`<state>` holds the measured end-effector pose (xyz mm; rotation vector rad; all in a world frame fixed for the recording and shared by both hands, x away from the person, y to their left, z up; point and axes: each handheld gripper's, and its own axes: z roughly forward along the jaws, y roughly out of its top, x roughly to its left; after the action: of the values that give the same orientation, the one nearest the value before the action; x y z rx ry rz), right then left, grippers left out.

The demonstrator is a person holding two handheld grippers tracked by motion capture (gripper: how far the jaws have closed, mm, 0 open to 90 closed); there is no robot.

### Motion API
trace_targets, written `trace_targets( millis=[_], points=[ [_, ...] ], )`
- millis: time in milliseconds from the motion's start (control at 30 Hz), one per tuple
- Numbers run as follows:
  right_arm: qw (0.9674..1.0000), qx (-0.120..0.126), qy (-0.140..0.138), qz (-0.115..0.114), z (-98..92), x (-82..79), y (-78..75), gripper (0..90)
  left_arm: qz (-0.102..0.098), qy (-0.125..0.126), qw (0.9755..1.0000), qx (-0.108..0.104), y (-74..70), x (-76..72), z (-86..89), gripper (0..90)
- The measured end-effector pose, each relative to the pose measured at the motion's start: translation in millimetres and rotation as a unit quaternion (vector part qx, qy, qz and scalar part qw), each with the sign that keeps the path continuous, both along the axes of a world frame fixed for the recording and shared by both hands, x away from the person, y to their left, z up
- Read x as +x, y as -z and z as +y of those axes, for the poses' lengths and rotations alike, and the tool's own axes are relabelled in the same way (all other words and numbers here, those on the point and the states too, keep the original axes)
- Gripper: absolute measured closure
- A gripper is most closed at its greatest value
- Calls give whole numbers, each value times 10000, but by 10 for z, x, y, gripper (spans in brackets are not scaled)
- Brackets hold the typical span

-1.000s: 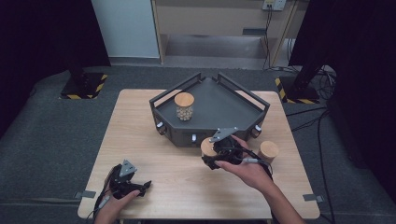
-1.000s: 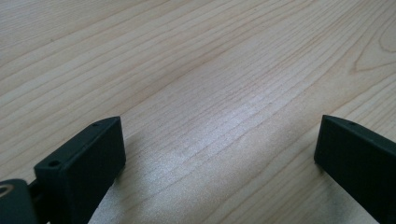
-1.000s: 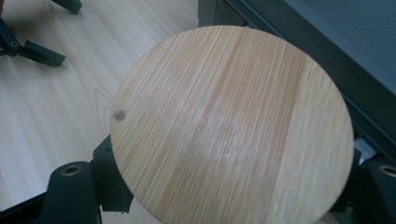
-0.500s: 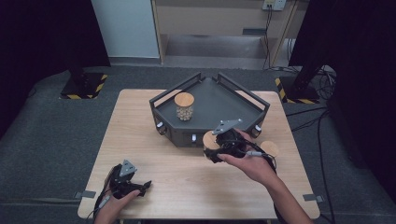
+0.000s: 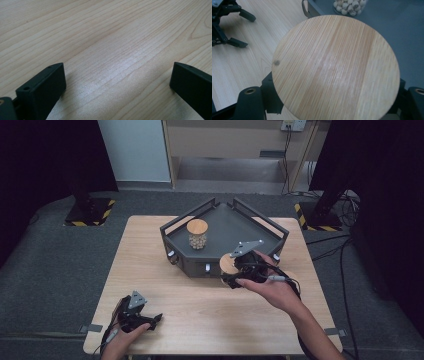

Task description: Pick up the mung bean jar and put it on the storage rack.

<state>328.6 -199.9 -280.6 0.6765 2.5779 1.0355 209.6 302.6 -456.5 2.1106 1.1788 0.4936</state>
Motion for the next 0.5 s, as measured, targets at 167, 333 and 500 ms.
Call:
trace_targets(
  millis=[167,333,500],
  points=[
    [10000,-11,-21,-16,12,12,-56,255,2,2,10000,-2,0,2,1,0],
    [10000,-21,-49,-50,36,25,-142,255,1,2,10000,-2,0,2,1,0],
    [9999,-33,-72,-79,57,40,-214,255,1,1,10000,-1,0,2,1,0]
  ],
)
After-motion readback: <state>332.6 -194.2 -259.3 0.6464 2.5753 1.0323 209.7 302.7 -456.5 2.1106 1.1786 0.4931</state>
